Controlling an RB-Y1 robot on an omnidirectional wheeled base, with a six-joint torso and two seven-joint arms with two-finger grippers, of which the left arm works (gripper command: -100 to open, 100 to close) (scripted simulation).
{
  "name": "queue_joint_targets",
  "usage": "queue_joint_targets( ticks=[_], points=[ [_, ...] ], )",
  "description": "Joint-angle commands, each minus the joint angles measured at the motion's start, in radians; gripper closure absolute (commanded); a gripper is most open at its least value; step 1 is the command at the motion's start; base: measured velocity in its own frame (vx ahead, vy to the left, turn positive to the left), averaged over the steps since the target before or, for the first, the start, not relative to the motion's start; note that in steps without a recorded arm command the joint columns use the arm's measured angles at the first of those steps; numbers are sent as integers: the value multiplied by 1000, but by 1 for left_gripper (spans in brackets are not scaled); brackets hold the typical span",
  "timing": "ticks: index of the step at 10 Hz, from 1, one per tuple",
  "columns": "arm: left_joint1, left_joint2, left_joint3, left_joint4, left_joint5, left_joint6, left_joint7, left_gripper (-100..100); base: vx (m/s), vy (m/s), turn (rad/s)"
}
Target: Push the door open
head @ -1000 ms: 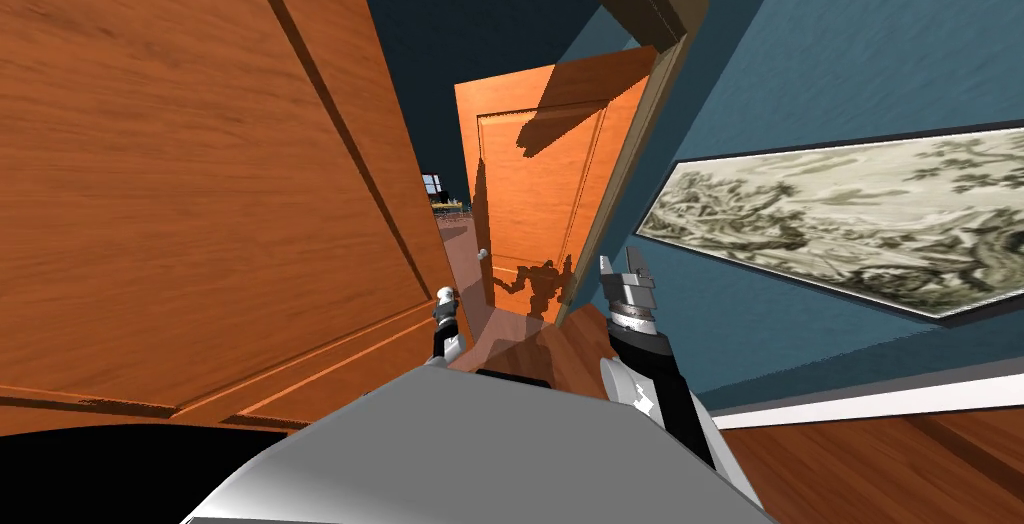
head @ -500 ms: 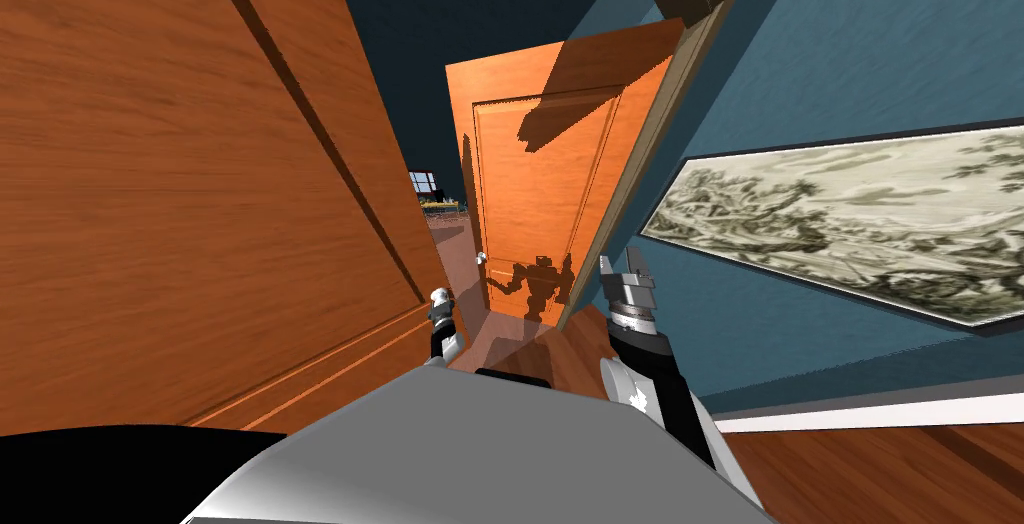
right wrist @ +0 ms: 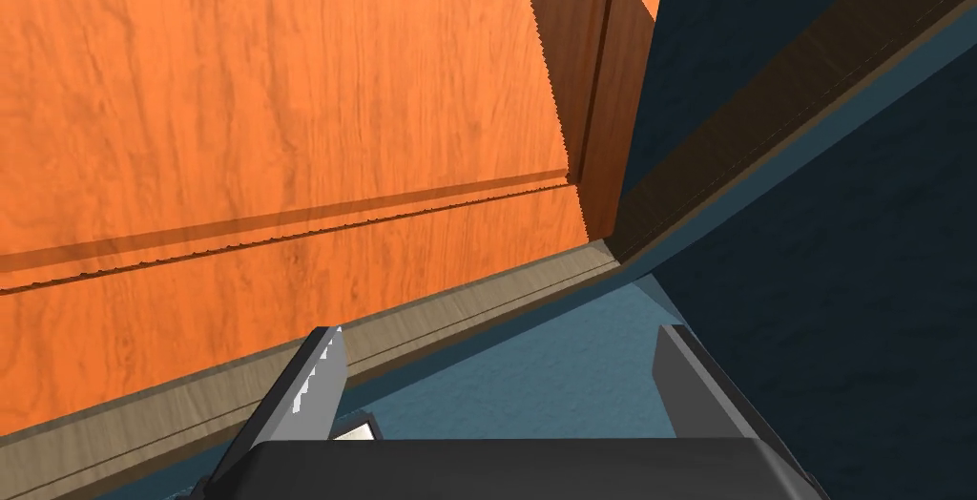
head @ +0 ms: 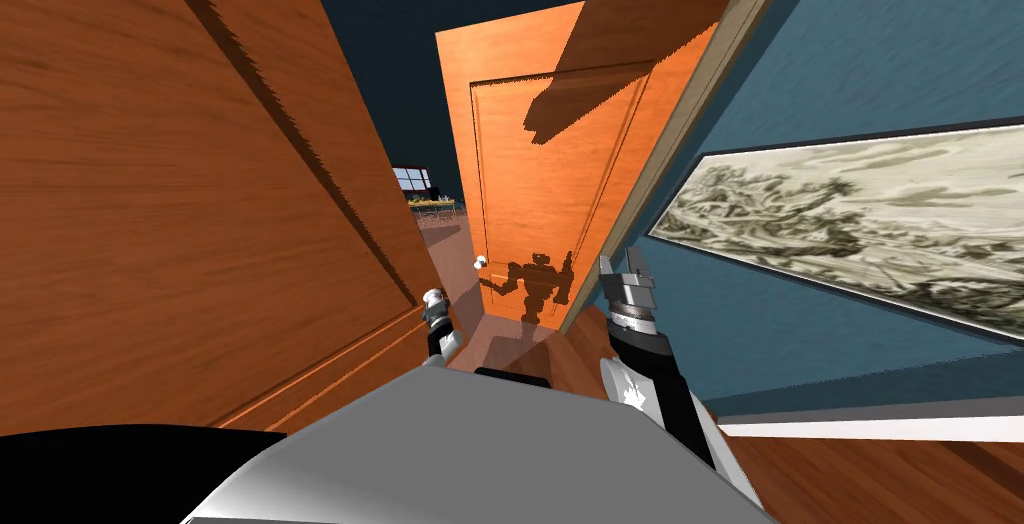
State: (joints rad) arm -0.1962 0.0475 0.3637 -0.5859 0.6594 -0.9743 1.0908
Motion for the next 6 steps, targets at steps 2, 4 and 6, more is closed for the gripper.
queue_joint_targets(
  ticks=[2,4,6],
  points=[
    [4,4,44,-12,47,-32,-37,100,124,96,-57],
    [4,-1,61,-15,68,-47,-53,100,90,95,-30],
    [4,-4,69,-16,79,-54,-61,100,98,87,-38]
  ],
)
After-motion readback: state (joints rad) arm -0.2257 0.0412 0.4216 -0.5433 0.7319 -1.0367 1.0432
